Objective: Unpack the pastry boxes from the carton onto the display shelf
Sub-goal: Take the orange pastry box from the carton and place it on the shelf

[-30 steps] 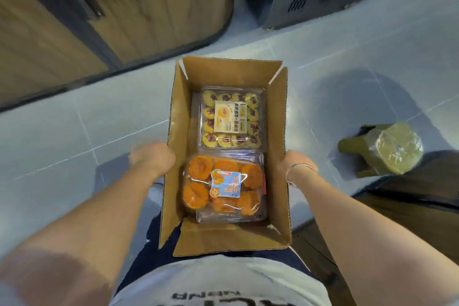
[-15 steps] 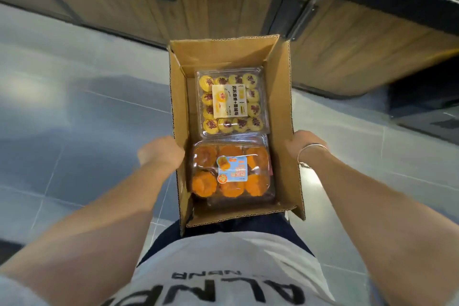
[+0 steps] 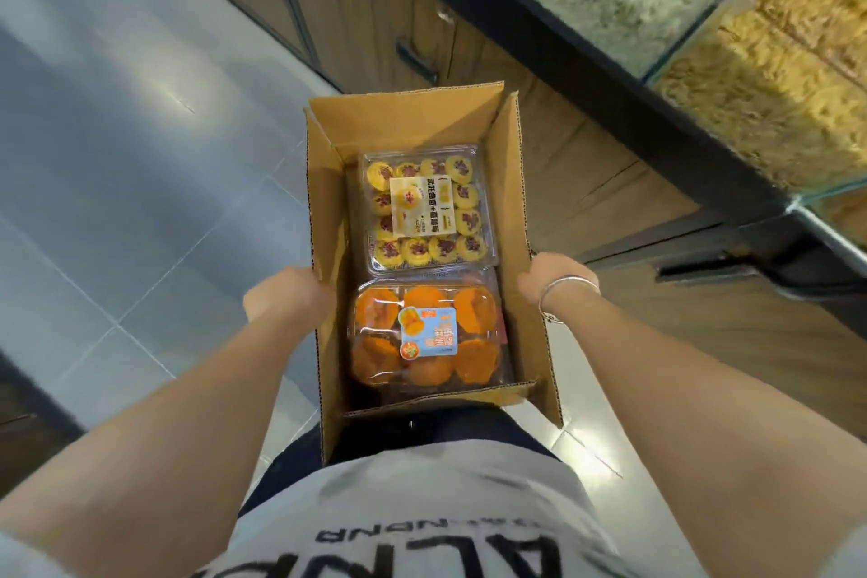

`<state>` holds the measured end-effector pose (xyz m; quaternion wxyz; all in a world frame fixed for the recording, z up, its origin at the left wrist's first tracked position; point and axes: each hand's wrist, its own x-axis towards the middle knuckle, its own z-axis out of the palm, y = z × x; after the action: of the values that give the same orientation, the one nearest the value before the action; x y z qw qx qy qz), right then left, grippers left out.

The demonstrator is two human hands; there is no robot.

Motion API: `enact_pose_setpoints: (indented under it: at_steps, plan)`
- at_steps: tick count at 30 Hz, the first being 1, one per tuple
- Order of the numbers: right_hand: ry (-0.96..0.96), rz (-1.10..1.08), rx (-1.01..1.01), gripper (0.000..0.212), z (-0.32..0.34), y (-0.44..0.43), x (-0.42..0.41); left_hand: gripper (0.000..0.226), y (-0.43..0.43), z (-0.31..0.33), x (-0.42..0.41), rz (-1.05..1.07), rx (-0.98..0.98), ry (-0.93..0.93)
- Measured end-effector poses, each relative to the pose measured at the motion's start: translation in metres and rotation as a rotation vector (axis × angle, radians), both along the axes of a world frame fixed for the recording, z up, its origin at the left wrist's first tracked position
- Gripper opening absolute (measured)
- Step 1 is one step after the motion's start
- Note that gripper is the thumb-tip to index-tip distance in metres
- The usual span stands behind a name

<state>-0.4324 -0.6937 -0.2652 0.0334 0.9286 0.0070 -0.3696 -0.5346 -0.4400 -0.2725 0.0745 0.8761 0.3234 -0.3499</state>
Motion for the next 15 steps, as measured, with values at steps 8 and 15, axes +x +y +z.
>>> enact_pose_setpoints:
  at_steps: [8,15]
  plan:
    - [-0.008,0.235,0.011,0.030,0.000,0.098,0.103,0.023,0.075,-0.013,0.053,0.279,-0.050,-0.071]
    - [-0.047,0.476,-0.070,0.026,-0.005,0.231,0.183,0.020,0.161,-0.046,0.085,0.514,-0.131,-0.024]
